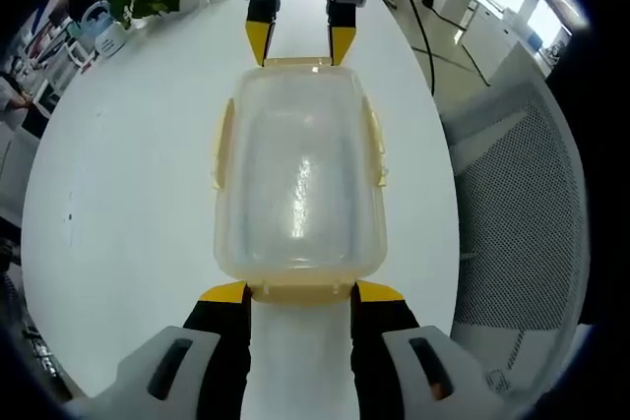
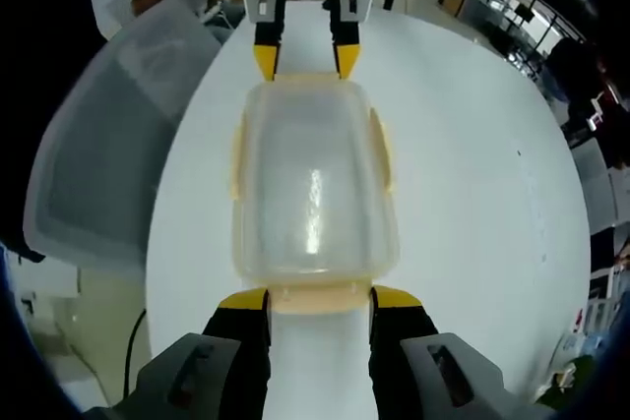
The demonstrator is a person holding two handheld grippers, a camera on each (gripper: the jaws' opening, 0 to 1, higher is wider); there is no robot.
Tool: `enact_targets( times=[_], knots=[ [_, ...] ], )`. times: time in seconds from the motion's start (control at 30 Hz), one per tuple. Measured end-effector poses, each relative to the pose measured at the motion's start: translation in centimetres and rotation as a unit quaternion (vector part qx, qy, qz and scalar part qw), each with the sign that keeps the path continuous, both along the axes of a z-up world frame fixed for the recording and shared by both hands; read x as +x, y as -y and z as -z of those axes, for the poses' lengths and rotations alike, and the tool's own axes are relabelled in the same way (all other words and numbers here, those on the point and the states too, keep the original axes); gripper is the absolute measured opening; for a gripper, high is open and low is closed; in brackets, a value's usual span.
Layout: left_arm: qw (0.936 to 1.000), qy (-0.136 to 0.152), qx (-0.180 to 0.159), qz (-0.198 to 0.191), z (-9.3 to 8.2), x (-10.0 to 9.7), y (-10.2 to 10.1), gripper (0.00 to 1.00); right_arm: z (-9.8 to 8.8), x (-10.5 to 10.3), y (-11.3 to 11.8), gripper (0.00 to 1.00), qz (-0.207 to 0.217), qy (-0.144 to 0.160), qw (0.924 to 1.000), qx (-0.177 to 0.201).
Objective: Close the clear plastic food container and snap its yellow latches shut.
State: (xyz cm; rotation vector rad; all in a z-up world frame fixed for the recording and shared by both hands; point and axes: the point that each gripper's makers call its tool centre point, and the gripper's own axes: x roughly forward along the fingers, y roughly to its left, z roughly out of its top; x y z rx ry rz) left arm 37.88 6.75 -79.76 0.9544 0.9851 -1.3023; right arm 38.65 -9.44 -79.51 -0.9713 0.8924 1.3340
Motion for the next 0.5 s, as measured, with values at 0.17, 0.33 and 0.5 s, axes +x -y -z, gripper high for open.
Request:
enact_targets(
  times=[0.17,0.33,0.5],
  knots=[
    [0.9999,0.004,0.002,0.009,-0.10,-0.01,0.10,0.40,-0.23,-0.10,0.14,0.38,-0.004,-0.010,0.9999,0.003],
    [0.9999,0.013,0.008,0.001,0.05,0.10,0.02,0.61,-0.37,0.06,0.48,0.45,-0.001,-0.011,0.9999,0.003],
    [0.9999,0.014,0.007,-0.001,-0.19,0.25,-0.02,0.57,-0.82,0.44,0.70,0.42,0.001,-0.002,1.0000,0.005]
  ],
)
